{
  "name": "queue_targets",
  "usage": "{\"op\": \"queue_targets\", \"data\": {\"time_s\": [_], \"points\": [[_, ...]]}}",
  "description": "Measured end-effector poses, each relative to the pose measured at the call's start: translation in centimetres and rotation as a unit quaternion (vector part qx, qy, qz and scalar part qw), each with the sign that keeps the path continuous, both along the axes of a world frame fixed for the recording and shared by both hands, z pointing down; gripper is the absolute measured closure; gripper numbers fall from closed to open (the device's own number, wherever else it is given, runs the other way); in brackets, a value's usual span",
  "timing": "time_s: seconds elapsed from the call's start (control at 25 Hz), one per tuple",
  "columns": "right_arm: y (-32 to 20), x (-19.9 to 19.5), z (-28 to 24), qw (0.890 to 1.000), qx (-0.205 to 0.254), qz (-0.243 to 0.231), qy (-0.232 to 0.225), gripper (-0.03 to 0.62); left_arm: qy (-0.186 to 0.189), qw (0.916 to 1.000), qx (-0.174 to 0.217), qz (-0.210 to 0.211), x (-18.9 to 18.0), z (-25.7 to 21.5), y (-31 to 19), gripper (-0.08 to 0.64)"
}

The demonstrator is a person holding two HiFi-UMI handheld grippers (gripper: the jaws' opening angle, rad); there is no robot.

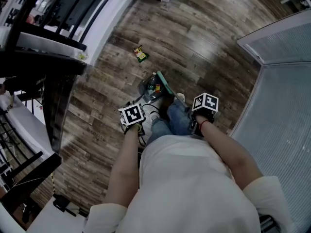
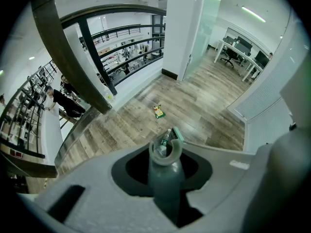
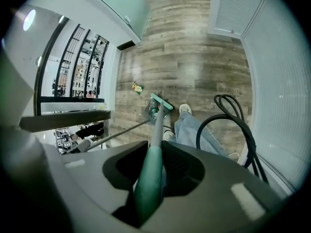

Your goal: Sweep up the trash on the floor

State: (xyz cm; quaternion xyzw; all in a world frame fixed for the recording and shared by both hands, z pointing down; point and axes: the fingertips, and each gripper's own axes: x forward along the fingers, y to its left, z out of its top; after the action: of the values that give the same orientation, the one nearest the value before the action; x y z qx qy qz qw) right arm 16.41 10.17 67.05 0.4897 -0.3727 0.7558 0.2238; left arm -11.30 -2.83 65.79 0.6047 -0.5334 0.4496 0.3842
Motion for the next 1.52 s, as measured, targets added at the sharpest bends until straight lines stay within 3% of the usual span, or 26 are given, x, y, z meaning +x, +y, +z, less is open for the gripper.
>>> {"op": "queue_targets", "data": {"time_s": [0.2,0.72,1.04,1.28,1.52], "points": [[-1.0,0.7,-0.6,1.0,0.014,-0.003,0.007,0.495,0.03,0.9995,0.003,-0.006,0.7,0.4,0.2,0.469],[-5.0,2.4,-1.3,0.998,0.046,-0.037,0.006,0.495,0.008,0.9988,0.015,-0.046,-1.0,-0.5,-0.1,0.469],[-7.3,4.2,-1.6,0.996,0.055,-0.074,0.007,0.495,0.001,0.9931,0.021,-0.116,-1.9,-1.7,-0.1,0.469],[-9.1,5.6,-1.8,0.99,0.067,-0.12,0.016,0.495,0.002,0.9844,0.027,-0.174,-2.1,-2.1,-0.4,0.469],[-10.8,6.5,-2.4,0.988,0.076,-0.132,0.007,0.495,0.0,0.9748,0.036,-0.22,-2.5,-2.9,-1.0,0.469]]}}
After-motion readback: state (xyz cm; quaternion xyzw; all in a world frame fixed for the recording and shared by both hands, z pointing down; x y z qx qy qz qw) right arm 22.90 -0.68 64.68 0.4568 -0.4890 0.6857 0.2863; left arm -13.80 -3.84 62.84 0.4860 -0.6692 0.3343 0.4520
